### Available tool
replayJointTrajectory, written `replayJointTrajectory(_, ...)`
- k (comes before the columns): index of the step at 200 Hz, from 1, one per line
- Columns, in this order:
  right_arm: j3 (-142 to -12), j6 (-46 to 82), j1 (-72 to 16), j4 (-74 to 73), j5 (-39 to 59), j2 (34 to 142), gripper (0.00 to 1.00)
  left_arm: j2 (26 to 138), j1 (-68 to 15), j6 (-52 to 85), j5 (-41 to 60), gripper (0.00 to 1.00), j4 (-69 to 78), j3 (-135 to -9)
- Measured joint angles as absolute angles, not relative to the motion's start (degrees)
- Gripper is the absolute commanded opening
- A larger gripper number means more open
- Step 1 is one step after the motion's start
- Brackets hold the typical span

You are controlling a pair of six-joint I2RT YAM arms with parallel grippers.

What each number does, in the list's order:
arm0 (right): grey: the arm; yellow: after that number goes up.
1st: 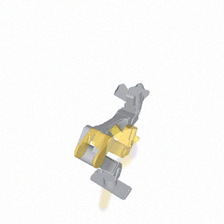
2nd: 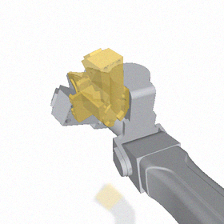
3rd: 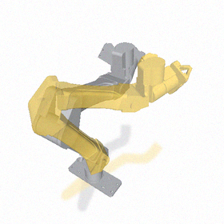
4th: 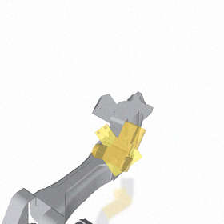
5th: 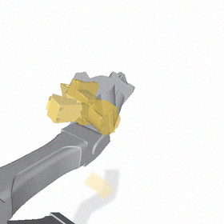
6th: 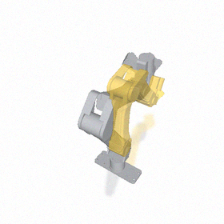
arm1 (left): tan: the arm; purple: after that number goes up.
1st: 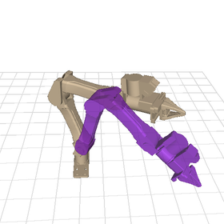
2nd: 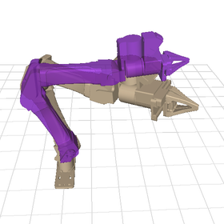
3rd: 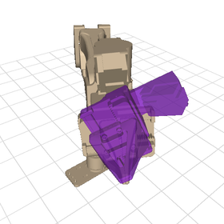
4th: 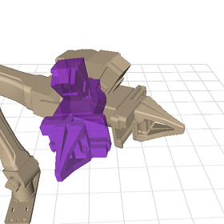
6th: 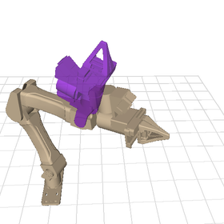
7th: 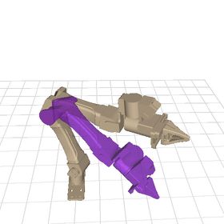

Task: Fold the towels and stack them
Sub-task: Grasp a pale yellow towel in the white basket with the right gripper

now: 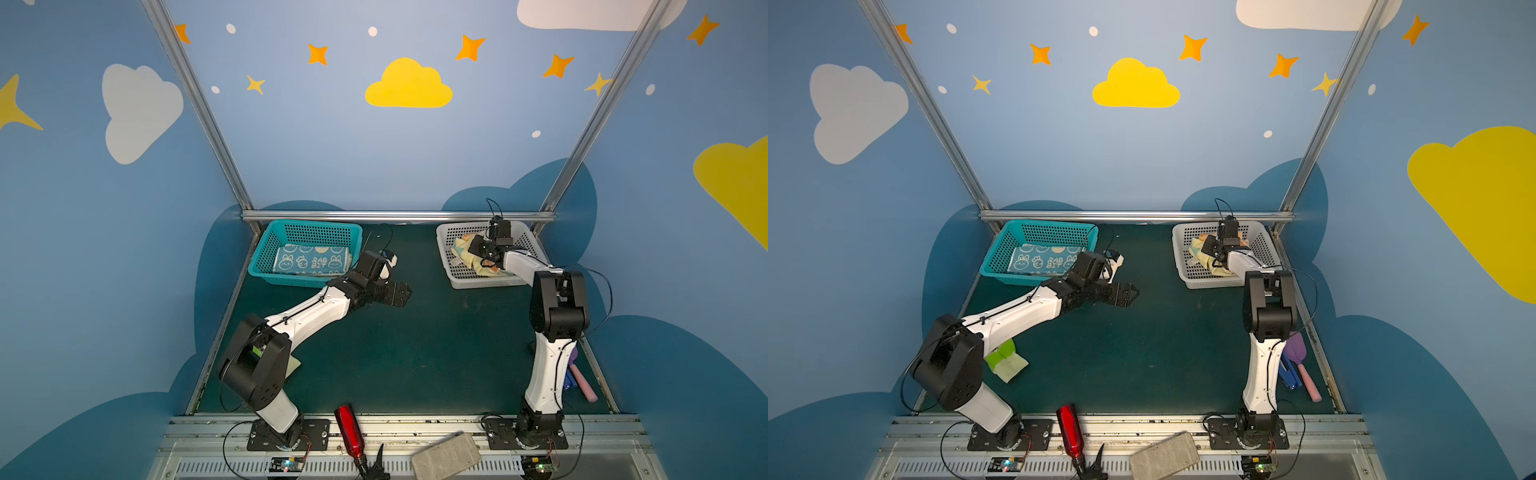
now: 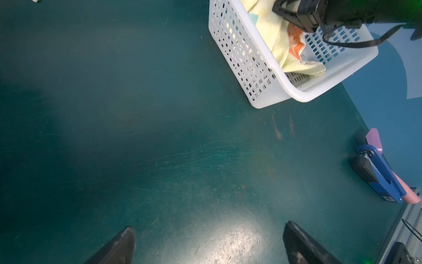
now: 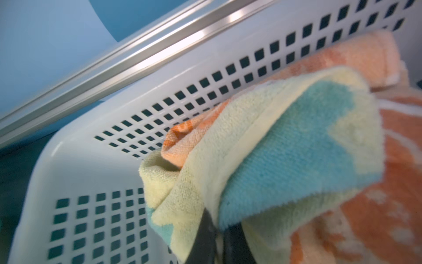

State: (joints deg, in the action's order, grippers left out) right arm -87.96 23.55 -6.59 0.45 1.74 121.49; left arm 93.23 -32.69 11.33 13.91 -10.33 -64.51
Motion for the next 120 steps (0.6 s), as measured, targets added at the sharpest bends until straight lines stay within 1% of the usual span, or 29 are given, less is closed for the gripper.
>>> replayJointTrajectory(22, -85.8, 22.4, -6.7, -0.6, 2.6, 119.9, 0.00, 93.2, -32.7, 11.2, 14.0, 1.00, -10.3, -64.5)
replayJointTrajectory(42, -83.5, 20.4, -7.1, 0.0, 2.7, 115.9, 0.00, 93.2, -32.7, 11.2, 13.9, 1.00, -10.1, -64.2)
replayJointTrajectory(120, -79.9, 10.2, -13.5, 1.1, 3.1, 91.4, 0.00, 92.4, -32.7, 11.2, 13.6, 1.00, -9.6, -62.2)
